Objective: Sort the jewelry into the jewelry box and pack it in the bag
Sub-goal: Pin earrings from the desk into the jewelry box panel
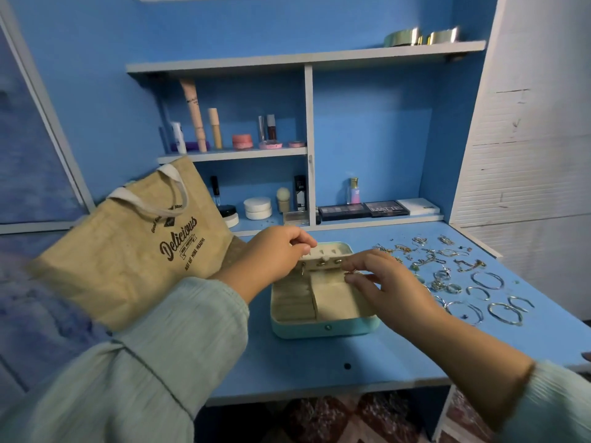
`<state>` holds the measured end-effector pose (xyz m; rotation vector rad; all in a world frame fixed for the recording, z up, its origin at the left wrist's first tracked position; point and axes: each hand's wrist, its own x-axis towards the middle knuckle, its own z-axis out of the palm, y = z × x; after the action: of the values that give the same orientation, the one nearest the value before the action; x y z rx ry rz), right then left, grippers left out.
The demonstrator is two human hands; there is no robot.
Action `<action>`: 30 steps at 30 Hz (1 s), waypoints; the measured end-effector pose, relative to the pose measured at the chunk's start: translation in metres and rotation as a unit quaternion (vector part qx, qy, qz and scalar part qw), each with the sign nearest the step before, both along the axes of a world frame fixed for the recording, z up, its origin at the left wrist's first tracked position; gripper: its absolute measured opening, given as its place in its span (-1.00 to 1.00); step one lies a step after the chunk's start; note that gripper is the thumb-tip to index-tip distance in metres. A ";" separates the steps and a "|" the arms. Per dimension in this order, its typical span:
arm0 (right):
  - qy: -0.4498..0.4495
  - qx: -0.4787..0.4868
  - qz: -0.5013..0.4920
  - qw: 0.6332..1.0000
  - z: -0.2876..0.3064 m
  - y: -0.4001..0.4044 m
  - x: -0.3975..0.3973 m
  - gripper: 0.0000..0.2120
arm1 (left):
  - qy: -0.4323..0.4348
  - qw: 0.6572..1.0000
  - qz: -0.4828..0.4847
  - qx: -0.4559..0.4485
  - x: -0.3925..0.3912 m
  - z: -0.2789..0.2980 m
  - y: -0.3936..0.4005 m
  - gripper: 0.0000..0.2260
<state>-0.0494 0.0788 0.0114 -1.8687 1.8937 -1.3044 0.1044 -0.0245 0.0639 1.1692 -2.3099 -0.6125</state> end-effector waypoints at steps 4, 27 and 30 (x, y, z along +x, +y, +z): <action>-0.006 -0.058 -0.025 0.998 0.002 -0.024 -0.003 -0.88 | 0.037 0.999 0.010 -0.020 -0.007 0.001 -0.010 -0.86; 0.085 -0.115 -0.107 0.984 -0.011 -0.099 -0.012 -0.90 | 0.214 0.974 0.010 0.077 -0.029 -0.007 -0.082 -0.83; 0.098 -0.100 -0.125 0.982 -0.012 -0.103 -0.012 -0.88 | 0.224 0.971 0.008 0.083 -0.028 -0.009 -0.082 -0.81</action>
<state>-0.0614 -0.0245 -0.0010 -1.9706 2.2332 -1.4832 0.0759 -0.1068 0.0552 0.9958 -1.8932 -0.9689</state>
